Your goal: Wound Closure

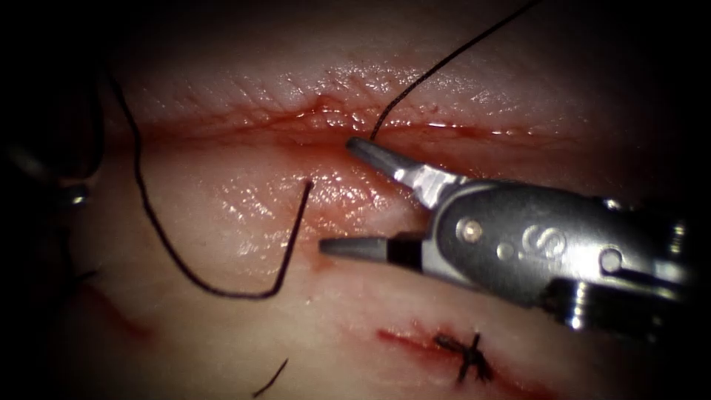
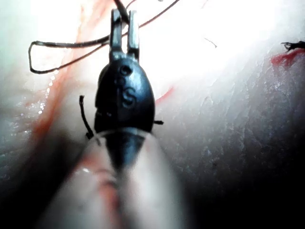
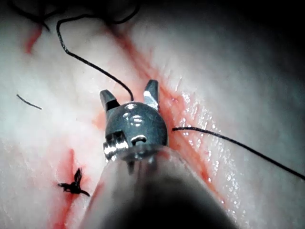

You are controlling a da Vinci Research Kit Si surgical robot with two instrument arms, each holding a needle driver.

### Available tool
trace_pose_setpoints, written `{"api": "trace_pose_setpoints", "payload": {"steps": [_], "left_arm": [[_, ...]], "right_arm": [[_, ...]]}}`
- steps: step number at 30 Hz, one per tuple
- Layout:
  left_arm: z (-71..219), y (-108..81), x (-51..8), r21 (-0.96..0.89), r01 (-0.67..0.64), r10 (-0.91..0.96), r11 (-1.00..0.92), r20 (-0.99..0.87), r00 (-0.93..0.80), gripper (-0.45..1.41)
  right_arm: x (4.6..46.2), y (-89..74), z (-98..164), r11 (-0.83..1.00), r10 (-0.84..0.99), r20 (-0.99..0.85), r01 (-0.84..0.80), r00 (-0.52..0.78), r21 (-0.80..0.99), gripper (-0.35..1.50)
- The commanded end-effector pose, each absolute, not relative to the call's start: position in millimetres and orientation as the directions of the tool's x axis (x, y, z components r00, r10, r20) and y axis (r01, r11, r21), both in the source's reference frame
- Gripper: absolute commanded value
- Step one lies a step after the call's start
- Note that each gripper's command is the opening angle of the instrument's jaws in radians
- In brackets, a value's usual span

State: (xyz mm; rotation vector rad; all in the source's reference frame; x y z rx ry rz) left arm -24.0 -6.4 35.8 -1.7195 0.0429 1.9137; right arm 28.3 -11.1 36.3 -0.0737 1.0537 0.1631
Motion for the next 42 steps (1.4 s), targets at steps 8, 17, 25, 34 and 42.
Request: {"api": "trace_pose_setpoints", "payload": {"steps": [8,17,25,34,42], "left_arm": [[36.4,-6.4,-24.7,-0.336,-0.422,0.379,-0.842,-0.925,-0.019,-0.45],[36.5,-6.6,-24.7,-0.334,-0.423,0.378,-0.842,-0.926,-0.020,-0.45],[36.6,-6.5,-25.6,-0.332,-0.431,0.377,-0.839,-0.926,-0.022,-0.45],[36.8,-6.4,-25.6,-0.332,-0.431,0.377,-0.839,-0.926,-0.021,-0.45],[37.5,-6.2,-25.9,-0.329,-0.431,0.374,-0.840,-0.927,-0.020,-0.45]], "right_arm": [[33.0,-11.9,41.3,0.991,0.086,-0.864,-0.128,0.496,0.025,0.98],[30.2,-12.8,39.6,0.992,0.099,-0.855,-0.123,0.509,0.041,-0.35],[28.7,-13.8,35.7,0.988,0.112,-0.877,-0.147,0.468,0.048,-0.35],[28.3,-20.2,29.3,0.995,0.083,-0.886,-0.080,0.456,0.052,-0.35],[30.8,-24.6,25.0,0.999,0.038,-0.893,-0.035,0.448,0.025,-0.35]]}}
